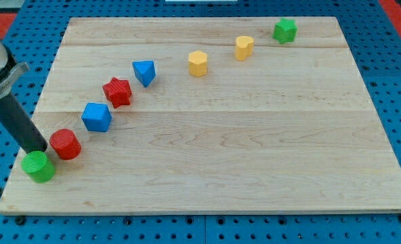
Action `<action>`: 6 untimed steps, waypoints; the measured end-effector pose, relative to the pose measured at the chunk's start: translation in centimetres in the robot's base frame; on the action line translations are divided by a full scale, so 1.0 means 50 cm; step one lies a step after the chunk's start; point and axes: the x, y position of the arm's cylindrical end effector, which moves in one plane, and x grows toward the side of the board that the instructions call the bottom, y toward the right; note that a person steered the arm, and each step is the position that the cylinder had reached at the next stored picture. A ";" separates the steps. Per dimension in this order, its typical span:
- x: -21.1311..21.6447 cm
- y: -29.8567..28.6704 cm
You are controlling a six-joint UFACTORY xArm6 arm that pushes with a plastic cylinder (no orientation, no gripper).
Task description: Slide the red star below the triangle
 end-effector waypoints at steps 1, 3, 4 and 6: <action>-0.075 0.000; -0.247 0.166; -0.244 0.252; -0.387 0.228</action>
